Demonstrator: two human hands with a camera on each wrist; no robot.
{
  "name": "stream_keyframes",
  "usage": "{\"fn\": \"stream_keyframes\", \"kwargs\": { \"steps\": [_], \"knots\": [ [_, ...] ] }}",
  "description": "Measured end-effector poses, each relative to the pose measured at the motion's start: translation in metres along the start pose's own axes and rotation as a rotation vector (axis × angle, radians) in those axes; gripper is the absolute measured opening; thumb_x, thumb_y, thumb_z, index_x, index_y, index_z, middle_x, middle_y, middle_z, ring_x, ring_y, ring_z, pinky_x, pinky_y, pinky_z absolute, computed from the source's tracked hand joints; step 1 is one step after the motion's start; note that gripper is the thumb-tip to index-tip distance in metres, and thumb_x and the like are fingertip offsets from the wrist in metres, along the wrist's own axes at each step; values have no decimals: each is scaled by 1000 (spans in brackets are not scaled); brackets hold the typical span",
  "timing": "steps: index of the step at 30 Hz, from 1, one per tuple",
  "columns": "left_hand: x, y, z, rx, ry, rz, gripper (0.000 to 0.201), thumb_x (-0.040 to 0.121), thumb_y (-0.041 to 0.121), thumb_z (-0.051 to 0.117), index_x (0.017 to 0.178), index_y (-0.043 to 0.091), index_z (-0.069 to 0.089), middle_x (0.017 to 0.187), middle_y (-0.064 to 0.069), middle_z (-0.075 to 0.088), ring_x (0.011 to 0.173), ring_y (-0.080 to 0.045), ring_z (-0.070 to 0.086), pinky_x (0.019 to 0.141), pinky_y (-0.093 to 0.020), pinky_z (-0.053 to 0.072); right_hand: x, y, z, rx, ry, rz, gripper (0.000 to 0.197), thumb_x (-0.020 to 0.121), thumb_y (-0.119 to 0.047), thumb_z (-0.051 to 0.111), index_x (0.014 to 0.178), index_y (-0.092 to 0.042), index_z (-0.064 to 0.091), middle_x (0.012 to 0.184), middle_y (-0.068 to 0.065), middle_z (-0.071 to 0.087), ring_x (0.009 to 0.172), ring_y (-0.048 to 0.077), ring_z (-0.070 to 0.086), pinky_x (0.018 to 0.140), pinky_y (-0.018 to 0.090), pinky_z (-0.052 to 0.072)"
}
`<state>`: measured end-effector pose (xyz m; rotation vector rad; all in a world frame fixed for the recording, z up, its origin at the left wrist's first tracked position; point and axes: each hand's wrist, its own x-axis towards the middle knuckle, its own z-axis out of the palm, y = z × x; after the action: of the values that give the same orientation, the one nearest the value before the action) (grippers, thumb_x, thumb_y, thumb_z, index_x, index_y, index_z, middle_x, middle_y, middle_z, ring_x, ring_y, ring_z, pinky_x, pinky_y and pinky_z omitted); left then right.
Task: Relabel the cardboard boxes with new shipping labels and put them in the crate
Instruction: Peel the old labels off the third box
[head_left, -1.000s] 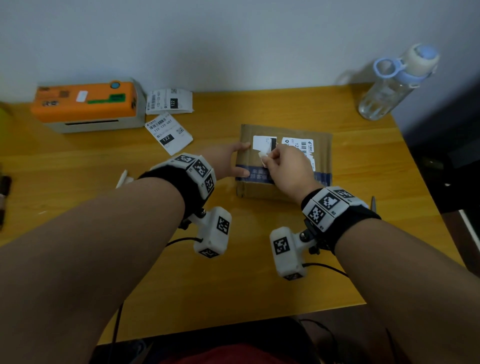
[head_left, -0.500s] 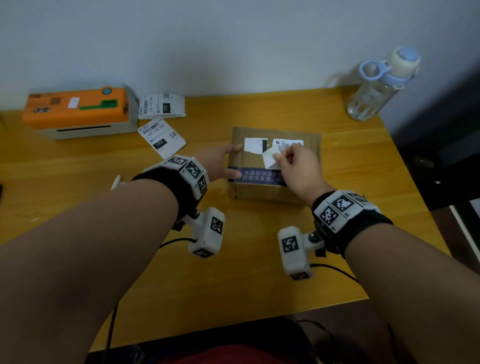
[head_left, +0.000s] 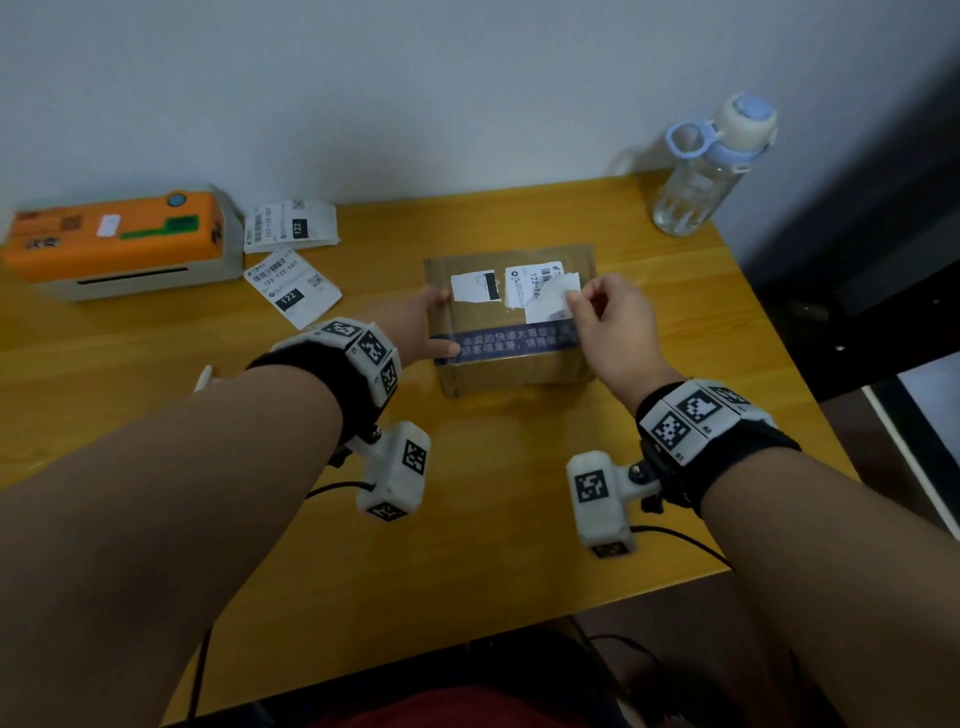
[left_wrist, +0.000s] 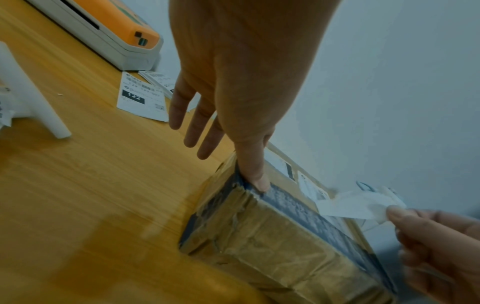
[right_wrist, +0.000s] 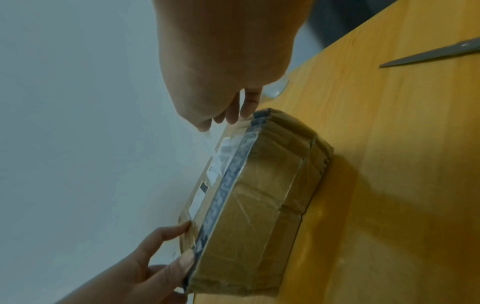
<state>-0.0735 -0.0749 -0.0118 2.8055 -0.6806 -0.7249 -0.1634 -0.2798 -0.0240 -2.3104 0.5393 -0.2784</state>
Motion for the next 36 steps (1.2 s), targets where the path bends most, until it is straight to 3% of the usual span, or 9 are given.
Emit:
{"fn": "stream_keyframes", "kwargs": {
  "steps": [4,10,17,23,27,29,32,34,36],
  "knots": [
    [2,8,-4,34,-15,10,70,86,42,62,143,17,29,128,-8,55,93,-18,54,56,-24,34,-5,-6,5,50,65,-9,14,96,-22,51,83,-15,50,86,2,54,80,17,51,70,23,36],
    [3,4,-4,43,-20,2,69,85,43,63,140,17,30,123,-8,57,82,-16,49,49,-20,30,-6,-7,4,122,146,8,12,97,-18,46,85,-13,45,88,4,48,80,16,45,72,24,35],
    [8,7,-5,98,-30,-1,68,83,47,63,136,18,32,115,-6,59,82,-17,51,65,-30,40,-1,-1,-5,157,240,39,13,98,-17,42,87,-12,42,84,2,46,77,16,43,69,27,36],
    [15,14,-6,96,-71,13,73,82,42,66,139,18,28,120,-8,59,101,-26,59,73,-32,45,5,-3,-25,200,374,10,11,100,-18,39,90,-12,41,84,-1,43,76,14,43,64,18,35],
    [16,14,-7,113,-81,1,73,81,44,67,138,19,28,116,-8,60,98,-25,60,76,-35,50,10,-25,-35,304,434,-77,9,99,-18,37,91,-15,39,84,5,49,75,28,53,68,36,48],
    [12,15,-7,56,-49,14,71,83,41,66,140,20,29,121,-7,59,102,-24,59,76,-32,49,11,-39,-36,301,357,-141,9,99,-19,40,90,-17,40,84,11,53,78,31,57,68,46,51],
    [-1,4,-5,-105,50,37,54,88,39,59,135,20,41,125,-4,56,106,-20,56,77,-27,44,5,-60,-25,275,134,-234,11,98,-20,46,88,-17,44,82,13,57,76,31,58,68,48,51],
    [-10,-12,-2,-292,173,41,38,91,40,53,123,19,53,118,-3,59,99,-17,56,81,-29,46,1,-72,-9,272,18,-296,13,97,-22,51,87,-14,49,76,6,60,73,22,60,67,45,52],
    [-21,-28,-2,-504,281,31,32,96,39,45,108,14,61,103,-4,64,89,-17,58,76,-29,47,-4,-85,14,274,-102,-326,12,95,-19,55,89,-9,53,75,-7,59,74,8,62,70,38,55]
  ]
}}
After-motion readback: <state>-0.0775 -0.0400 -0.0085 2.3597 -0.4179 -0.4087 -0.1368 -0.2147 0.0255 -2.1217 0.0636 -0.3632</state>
